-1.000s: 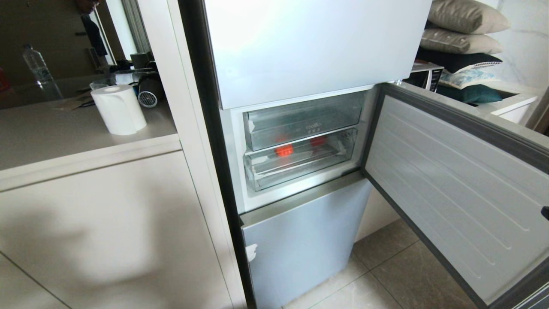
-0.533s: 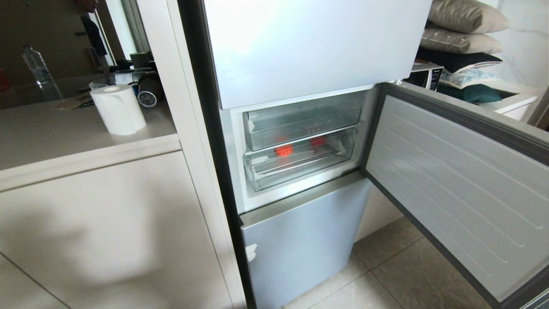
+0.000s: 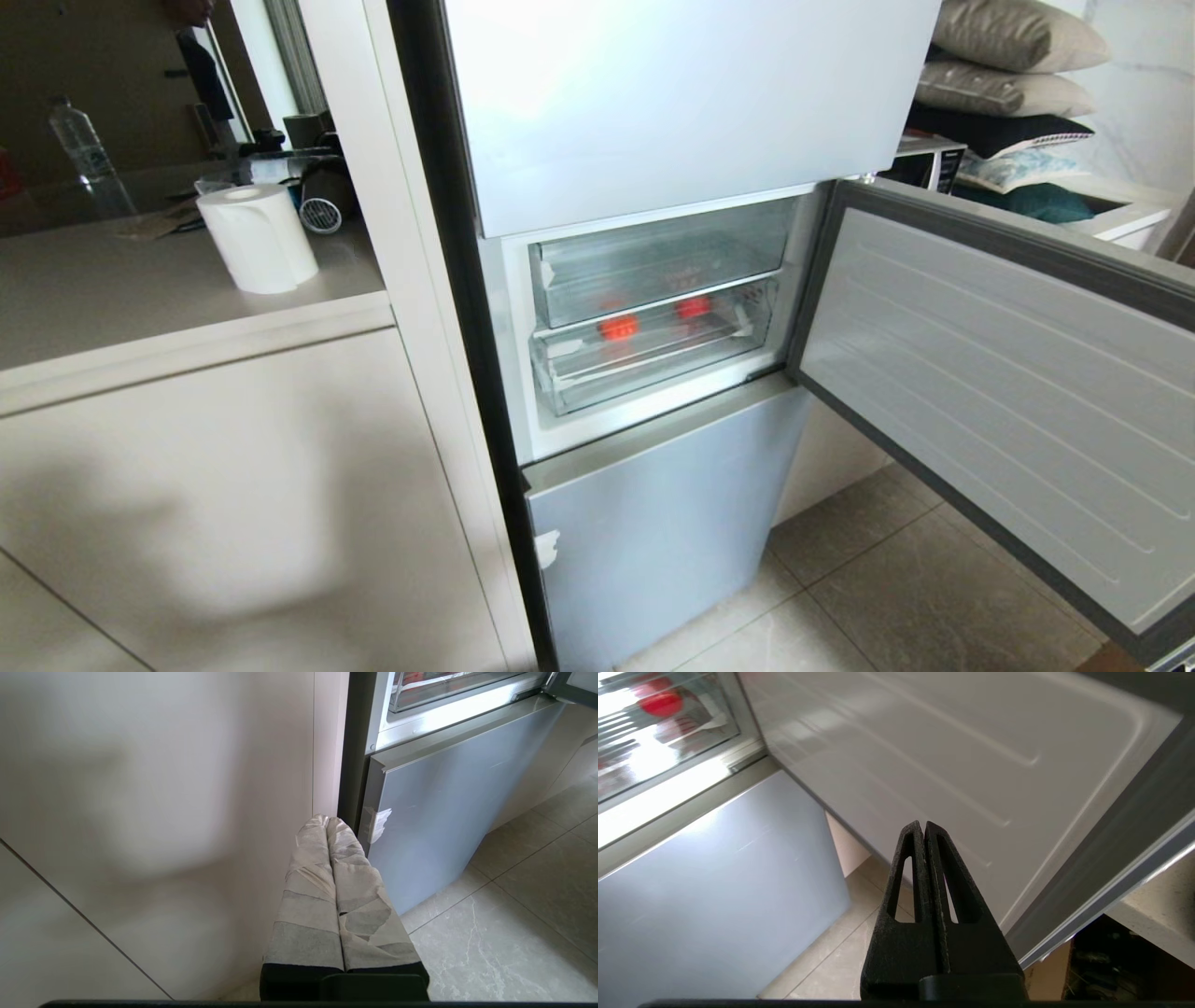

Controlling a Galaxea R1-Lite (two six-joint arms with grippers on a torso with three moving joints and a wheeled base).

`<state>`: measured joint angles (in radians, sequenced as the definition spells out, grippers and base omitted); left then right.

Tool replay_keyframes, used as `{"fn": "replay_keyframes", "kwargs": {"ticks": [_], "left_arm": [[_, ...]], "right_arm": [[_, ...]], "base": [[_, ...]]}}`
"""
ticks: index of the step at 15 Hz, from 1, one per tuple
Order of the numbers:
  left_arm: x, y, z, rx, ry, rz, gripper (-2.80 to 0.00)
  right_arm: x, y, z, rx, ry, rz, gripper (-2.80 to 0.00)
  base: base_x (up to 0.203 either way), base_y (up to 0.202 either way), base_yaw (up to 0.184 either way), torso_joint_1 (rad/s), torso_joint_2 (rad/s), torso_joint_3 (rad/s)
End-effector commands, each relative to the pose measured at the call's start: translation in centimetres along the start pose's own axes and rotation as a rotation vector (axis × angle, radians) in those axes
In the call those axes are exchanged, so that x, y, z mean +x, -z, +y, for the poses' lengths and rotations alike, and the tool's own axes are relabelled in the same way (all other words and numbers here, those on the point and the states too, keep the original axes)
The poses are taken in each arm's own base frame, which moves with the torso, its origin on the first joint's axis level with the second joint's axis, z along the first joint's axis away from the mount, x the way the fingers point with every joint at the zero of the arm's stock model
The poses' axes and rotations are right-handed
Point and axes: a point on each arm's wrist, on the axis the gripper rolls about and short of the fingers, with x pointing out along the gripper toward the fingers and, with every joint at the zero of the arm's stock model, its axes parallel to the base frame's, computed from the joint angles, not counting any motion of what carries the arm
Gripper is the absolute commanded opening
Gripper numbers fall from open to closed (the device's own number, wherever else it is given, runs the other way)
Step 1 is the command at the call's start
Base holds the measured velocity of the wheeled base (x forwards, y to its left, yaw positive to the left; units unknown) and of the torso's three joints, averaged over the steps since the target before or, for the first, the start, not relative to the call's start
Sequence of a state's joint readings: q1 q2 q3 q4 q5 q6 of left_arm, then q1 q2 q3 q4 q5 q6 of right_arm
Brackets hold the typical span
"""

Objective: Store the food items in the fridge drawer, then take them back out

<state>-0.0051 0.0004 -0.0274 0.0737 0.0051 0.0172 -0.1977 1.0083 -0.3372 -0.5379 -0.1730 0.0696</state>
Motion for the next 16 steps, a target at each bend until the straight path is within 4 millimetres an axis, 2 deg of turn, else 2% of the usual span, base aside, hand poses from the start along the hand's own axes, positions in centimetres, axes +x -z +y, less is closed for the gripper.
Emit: {"fn": "replay_keyframes", "kwargs": {"ticks": [1, 3, 7, 10, 13, 16], "left_arm": [[0.0, 0.0, 0.0, 0.0, -0.002, -0.001, -2.8], [0.0, 0.0, 0.0, 0.0, -0.002, -0.001, -2.8], [0.0, 0.0, 0.0, 0.0, -0.002, -0.001, -2.8], [0.0, 0.0, 0.0, -0.002, -0.002, -0.001, -2.8], [0.0, 0.0, 0.0, -0.002, 0.0, -0.001, -2.8], [0.0, 0.0, 0.0, -0.002, -0.002, -0.002, -2.8]], "right_arm": [[-1.8, 0.4, -0.2, 0.006, -0.054, -0.041, -2.8], [-3.7, 1.7, -0.4, 0.004, -0.145, -0.061, -2.8], [-7.7, 6.4, -1.0, -0.04, -0.358, -0.09, -2.8], [-10.7, 8.9, -1.6, -0.095, -0.42, -0.133, -2.8], [-11.0, 11.2, -1.9, -0.108, -0.381, 0.01, -2.8], [-11.0, 11.4, -2.0, -0.126, -0.466, 0.031, -2.8]], "base": [[0.0, 0.0, 0.0, 0.0, 0.0, 0.0], [0.0, 0.0, 0.0, 0.0, 0.0, 0.0], [0.0, 0.0, 0.0, 0.0, 0.0, 0.0], [0.0, 0.0, 0.0, 0.0, 0.0, 0.0], [0.0, 0.0, 0.0, 0.0, 0.0, 0.0], [0.0, 0.0, 0.0, 0.0, 0.0, 0.0]]}}
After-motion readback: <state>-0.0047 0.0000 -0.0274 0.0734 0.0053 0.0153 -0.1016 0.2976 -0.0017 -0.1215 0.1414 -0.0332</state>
